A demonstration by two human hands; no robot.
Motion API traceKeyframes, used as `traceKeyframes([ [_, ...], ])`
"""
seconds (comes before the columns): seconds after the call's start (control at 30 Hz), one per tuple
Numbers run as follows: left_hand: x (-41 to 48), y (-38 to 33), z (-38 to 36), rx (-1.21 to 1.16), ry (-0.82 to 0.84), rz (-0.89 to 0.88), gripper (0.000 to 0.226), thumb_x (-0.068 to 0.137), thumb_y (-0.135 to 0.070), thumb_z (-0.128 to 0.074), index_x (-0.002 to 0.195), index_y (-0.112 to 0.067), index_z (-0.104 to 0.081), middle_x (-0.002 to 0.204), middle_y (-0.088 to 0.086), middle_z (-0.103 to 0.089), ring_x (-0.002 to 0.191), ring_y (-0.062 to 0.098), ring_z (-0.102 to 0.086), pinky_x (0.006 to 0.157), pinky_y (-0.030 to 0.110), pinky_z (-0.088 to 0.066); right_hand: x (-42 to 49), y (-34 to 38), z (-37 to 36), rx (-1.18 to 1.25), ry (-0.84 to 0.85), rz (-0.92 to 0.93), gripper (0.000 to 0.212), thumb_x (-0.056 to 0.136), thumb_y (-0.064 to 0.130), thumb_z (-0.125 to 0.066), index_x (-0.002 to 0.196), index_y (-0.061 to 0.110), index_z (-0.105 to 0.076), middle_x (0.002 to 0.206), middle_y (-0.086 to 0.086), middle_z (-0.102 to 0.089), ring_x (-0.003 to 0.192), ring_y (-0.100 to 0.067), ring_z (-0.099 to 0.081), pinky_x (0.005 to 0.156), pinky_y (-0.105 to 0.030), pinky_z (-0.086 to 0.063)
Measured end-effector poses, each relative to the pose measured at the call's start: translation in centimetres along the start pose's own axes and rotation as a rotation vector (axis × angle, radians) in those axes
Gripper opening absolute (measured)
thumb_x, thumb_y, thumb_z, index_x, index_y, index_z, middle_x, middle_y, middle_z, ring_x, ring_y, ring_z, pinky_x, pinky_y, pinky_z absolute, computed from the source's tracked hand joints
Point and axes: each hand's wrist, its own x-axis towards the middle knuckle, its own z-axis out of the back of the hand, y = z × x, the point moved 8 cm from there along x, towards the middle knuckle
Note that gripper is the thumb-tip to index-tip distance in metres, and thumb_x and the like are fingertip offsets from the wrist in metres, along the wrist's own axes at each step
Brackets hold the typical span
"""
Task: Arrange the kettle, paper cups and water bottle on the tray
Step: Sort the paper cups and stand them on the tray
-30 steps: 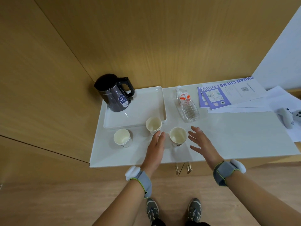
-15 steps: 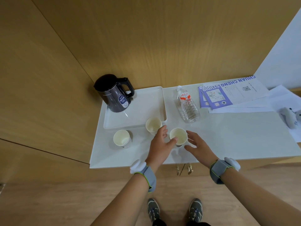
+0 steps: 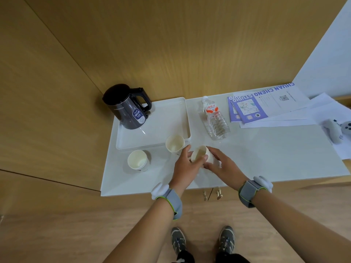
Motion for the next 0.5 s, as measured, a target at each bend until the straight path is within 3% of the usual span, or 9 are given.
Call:
traceKeyframes([
  [0.07,-0.3,0.5,-0.2,-0.017,0.003,0.004,0.093,0.079,-0.06,-0.076,0.158,-0.031,-0.036,0.148,-0.009,-0.054,0.126,0.017,-0.062,0.103,0.035,-0.055,-0.1,-0.1,-0.1,-0.022,0.019,0.004,0.065,0.093,0.034,-0.076,0.152,0.03,-0.047,0.146,0.014,-0.057,0.131,-0.006,-0.053,0.1,-0.012,-0.041],
  [0.13,-0.6,1.1,-0.6,-0.036,0.015,0.013,0.098,0.074,-0.064,-0.075,0.158,-0.033,-0.037,0.146,-0.012,-0.055,0.121,0.015,-0.065,0.105,0.043,-0.056,-0.4,-0.4,-0.3,-0.021,0.036,0.0,0.073,0.09,0.034,-0.08,0.154,0.03,-0.044,0.149,0.013,-0.054,0.135,-0.005,-0.049,0.108,-0.018,-0.04],
  [0.33,-1.2,1.9,-1.2,-0.048,0.012,0.029,0.097,0.073,-0.062,-0.078,0.157,-0.035,-0.038,0.134,-0.012,-0.062,0.11,0.014,-0.071,0.099,0.043,-0.06,-0.7,-0.6,-0.4,-0.002,0.01,0.025,0.075,0.082,0.04,-0.086,0.148,0.031,-0.05,0.141,0.011,-0.059,0.129,-0.01,-0.057,0.097,-0.023,-0.057],
  [0.43,-1.4,1.4,-1.1,0.003,-0.013,0.002,0.087,0.081,-0.055,-0.078,0.155,-0.034,-0.038,0.132,-0.011,-0.064,0.11,0.011,-0.069,0.096,0.029,-0.057,-0.8,-0.7,-0.3,-0.022,-0.005,0.034,0.073,0.08,0.043,-0.086,0.144,0.032,-0.051,0.135,0.01,-0.062,0.124,-0.01,-0.061,0.1,-0.031,-0.057],
  [0.5,-1.6,1.0,-0.8,0.039,-0.024,-0.011,0.08,0.087,-0.048,-0.078,0.155,-0.032,-0.039,0.126,-0.012,-0.064,0.115,0.009,-0.063,0.089,0.016,-0.046,-0.8,-0.8,-0.2,-0.029,-0.001,0.028,0.071,0.08,0.043,-0.086,0.141,0.031,-0.051,0.132,0.008,-0.064,0.12,-0.01,-0.063,0.095,-0.018,-0.053],
])
